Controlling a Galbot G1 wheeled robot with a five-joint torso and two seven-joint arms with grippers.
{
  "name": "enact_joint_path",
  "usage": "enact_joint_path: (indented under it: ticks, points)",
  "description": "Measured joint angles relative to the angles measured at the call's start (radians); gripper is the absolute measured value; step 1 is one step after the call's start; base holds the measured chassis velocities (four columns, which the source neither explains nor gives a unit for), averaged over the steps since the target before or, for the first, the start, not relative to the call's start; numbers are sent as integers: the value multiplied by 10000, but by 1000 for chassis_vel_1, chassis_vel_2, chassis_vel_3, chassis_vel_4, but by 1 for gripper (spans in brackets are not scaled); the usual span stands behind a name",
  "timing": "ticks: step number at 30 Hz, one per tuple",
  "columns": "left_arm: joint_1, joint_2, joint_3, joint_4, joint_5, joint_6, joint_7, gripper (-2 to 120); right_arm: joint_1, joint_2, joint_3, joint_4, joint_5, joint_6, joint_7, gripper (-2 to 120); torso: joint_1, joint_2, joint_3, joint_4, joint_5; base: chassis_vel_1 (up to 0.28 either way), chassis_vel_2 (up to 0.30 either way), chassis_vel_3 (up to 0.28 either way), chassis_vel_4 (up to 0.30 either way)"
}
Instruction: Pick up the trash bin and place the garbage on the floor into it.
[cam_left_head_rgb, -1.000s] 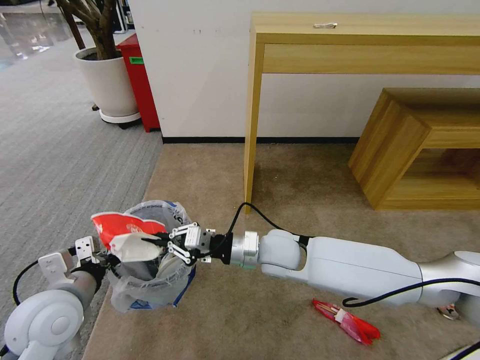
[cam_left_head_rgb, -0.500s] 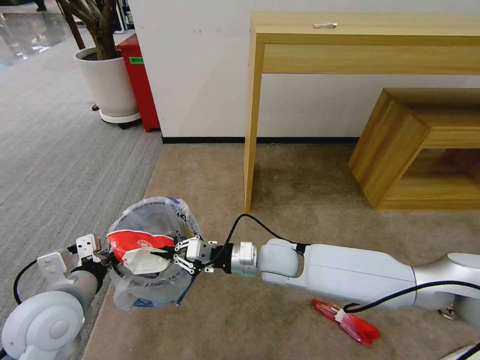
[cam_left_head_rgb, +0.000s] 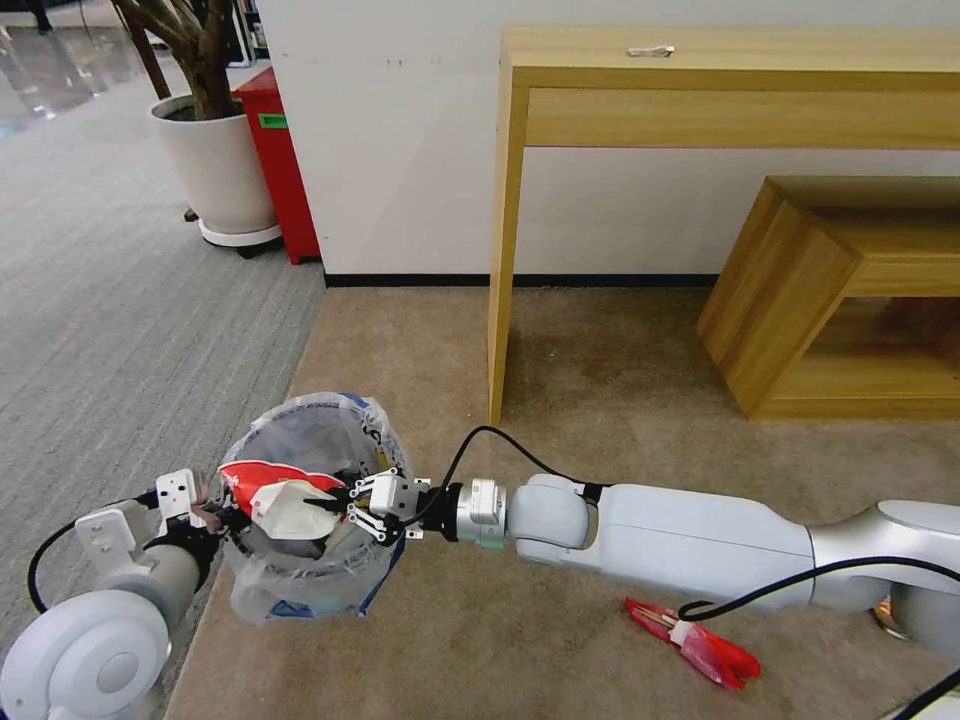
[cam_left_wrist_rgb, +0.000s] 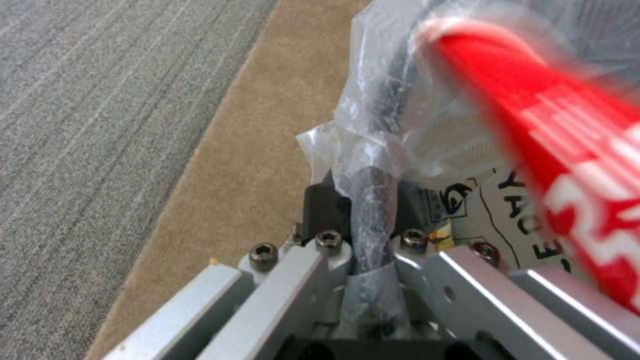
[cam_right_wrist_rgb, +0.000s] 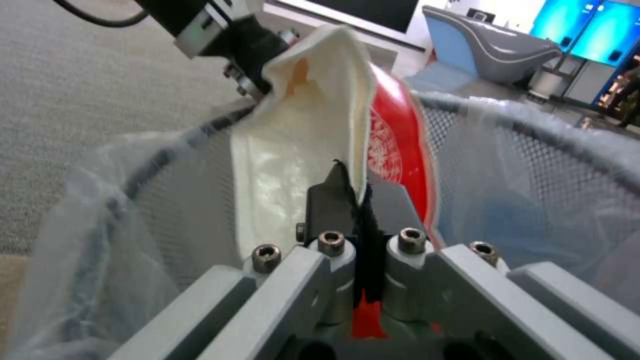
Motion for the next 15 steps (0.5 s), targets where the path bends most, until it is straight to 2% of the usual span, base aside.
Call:
enact_joint_path:
  ticks: [15]
  points:
    - [123, -81, 55, -111, 153, 12, 102, 0, 178, 4, 2, 36, 39, -52, 90, 0, -1, 0, 0, 1, 0, 0, 0, 0, 0]
